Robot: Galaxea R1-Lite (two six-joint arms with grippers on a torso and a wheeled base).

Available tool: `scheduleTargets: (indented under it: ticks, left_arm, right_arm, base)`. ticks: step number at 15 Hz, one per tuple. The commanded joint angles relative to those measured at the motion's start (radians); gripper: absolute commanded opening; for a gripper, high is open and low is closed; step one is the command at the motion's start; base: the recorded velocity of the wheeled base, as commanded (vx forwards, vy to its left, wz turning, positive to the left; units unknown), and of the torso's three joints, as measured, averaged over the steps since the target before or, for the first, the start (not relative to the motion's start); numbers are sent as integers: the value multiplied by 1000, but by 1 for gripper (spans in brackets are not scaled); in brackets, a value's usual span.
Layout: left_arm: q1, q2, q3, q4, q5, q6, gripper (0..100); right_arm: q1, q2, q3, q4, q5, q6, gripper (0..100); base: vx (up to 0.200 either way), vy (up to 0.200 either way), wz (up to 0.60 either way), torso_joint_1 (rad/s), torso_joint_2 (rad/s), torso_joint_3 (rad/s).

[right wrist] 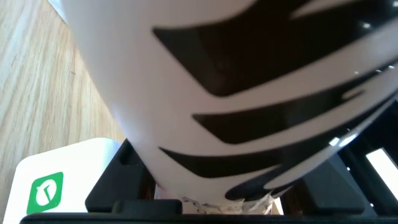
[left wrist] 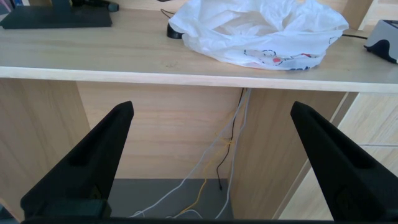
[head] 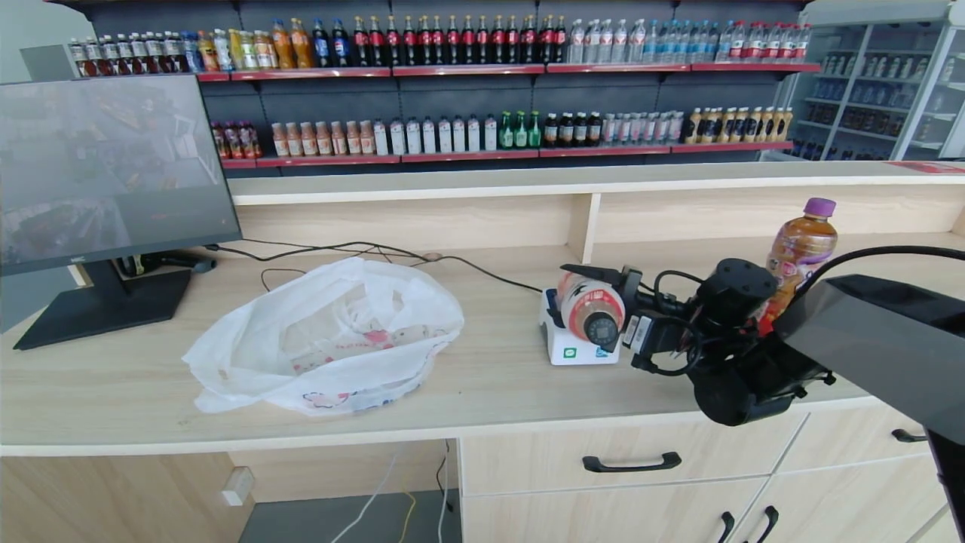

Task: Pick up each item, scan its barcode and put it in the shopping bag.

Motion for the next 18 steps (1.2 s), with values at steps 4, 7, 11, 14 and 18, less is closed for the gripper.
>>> scheduleTargets:
  ticks: [4, 7, 11, 14, 18]
  left_arm:
    - [0, 0, 0, 0, 0, -1, 100]
    - [0, 0, 0, 0, 0, -1, 100]
    - [0, 0, 0, 0, 0, -1, 100]
    - [0, 0, 0, 0, 0, -1, 100]
    - [0, 0, 0, 0, 0, -1, 100]
  right_arm:
    - [1, -14, -9, -3, 2, -1, 0]
    - [1, -32, -5, -3, 2, -1, 0]
    - [8, -67, 5, -3, 2, 1, 0]
    - [50, -244, 154, -3, -20, 10, 0]
    - [143, -454, 303, -3, -161, 180, 0]
  base:
    - [0, 0, 0, 0, 0, 0]
    - [0, 0, 0, 0, 0, 0]
    - [0, 0, 0, 0, 0, 0]
    - [0, 0, 0, 0, 0, 0]
    - [0, 0, 0, 0, 0, 0]
